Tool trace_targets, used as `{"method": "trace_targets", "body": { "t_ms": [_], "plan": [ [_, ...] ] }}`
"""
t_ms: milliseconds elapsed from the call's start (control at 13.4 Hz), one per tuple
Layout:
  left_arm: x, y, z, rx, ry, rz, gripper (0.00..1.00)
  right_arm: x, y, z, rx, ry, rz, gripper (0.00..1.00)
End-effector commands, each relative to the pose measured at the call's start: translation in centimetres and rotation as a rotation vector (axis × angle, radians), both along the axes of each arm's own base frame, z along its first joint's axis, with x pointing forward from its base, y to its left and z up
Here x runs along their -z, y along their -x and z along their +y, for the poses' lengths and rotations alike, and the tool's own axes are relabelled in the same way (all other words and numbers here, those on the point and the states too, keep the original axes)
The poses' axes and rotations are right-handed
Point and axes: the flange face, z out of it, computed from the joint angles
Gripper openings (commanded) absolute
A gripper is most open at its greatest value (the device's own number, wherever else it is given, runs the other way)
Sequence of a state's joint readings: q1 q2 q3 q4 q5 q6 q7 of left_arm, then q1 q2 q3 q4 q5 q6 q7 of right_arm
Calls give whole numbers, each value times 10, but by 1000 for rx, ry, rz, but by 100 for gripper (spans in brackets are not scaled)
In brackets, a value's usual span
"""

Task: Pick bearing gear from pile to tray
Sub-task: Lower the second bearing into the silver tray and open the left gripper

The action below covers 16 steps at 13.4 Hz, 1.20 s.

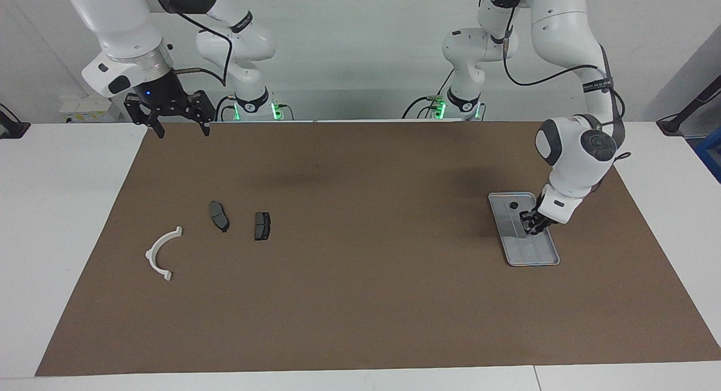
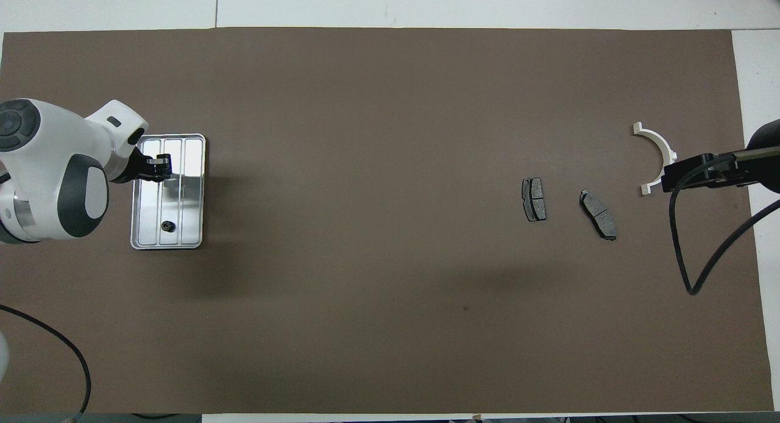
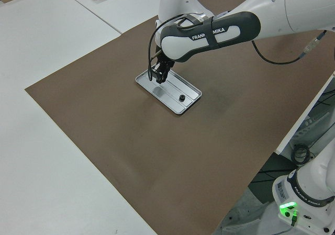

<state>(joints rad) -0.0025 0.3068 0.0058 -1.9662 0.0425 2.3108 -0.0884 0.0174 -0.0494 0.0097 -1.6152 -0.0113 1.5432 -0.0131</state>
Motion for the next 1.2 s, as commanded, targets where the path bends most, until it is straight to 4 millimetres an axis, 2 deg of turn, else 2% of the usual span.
{"method": "trace_targets", "body": {
  "t_ms": [0,299,599,673,748,823,898,973,1122],
  "plan": [
    [4,-3,-2,2,16,-23,8,0,3,1,13,-12,-18,100],
    [20,5,-9,-23,41,-36,9,1,0,3,9,-13,-28,100],
    [23,9,-7,-20,40,-34,10,4,-1,4,6,-13,-24,100],
    [20,7,-7,-20,40,-33,30,5,-2,5,5,-13,-22,100],
    [15,3,-7,-17,39,-36,89,5,-2,4,6,-13,-22,100],
    [2,-1,-3,-18,38,-27,100,6,-3,4,6,-13,-22,100],
    [-21,-5,-1,-22,38,-8,100,6,-3,4,6,-13,-22,100],
    [-52,-8,1,-24,38,-4,100,7,-4,4,6,-13,-21,100],
    [-100,-3,3,-24,35,22,100,6,-3,4,6,-13,-22,100]
  ]
}}
